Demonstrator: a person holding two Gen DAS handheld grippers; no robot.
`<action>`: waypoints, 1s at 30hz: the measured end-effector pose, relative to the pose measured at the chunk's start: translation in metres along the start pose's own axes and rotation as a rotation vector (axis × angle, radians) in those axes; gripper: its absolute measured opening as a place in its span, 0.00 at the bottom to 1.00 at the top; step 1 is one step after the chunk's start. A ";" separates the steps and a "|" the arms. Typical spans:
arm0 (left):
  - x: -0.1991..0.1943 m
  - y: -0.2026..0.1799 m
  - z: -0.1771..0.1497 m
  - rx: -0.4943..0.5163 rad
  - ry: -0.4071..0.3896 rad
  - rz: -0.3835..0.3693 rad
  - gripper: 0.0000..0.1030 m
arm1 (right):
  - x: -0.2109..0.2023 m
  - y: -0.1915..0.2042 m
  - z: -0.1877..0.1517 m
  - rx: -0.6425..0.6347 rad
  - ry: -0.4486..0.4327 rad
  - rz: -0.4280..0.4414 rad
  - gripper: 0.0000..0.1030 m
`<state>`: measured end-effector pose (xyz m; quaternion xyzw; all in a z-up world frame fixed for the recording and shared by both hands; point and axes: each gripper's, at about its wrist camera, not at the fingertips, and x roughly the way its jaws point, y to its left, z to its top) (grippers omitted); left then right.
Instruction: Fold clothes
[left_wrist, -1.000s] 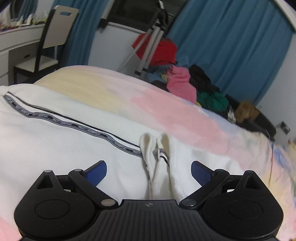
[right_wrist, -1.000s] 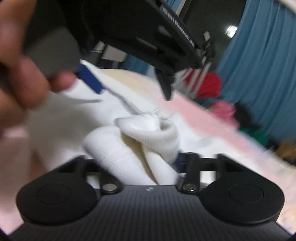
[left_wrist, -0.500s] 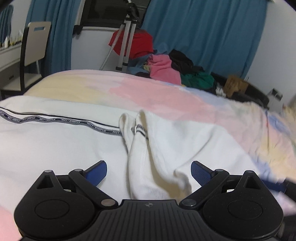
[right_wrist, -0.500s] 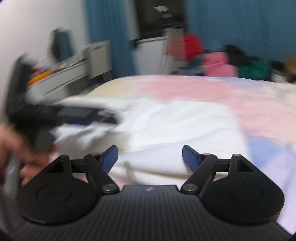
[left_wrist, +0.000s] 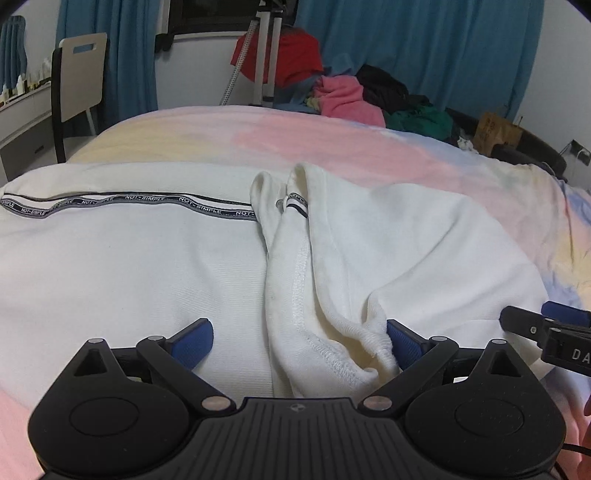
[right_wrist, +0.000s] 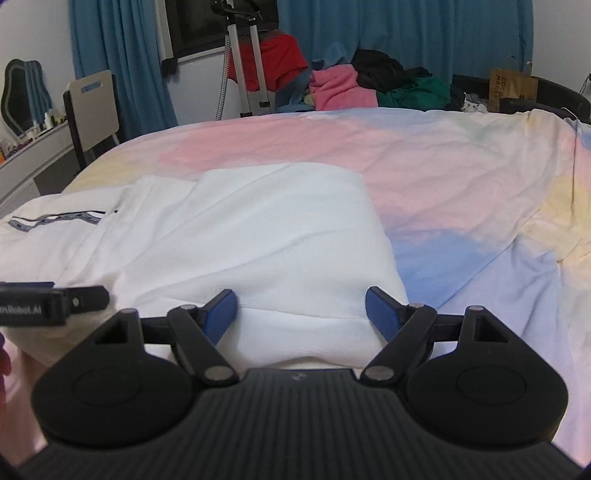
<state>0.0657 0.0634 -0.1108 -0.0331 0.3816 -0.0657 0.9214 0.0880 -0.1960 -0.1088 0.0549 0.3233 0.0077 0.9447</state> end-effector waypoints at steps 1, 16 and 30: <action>-0.003 0.002 0.001 -0.014 0.002 -0.003 0.95 | 0.001 0.002 0.000 -0.006 -0.001 -0.001 0.78; -0.069 0.151 0.016 -0.730 0.038 0.145 0.95 | -0.010 -0.006 0.002 0.039 0.005 0.013 0.76; -0.043 0.252 0.000 -1.040 0.087 0.151 0.96 | 0.005 0.011 0.009 -0.017 0.025 -0.033 0.77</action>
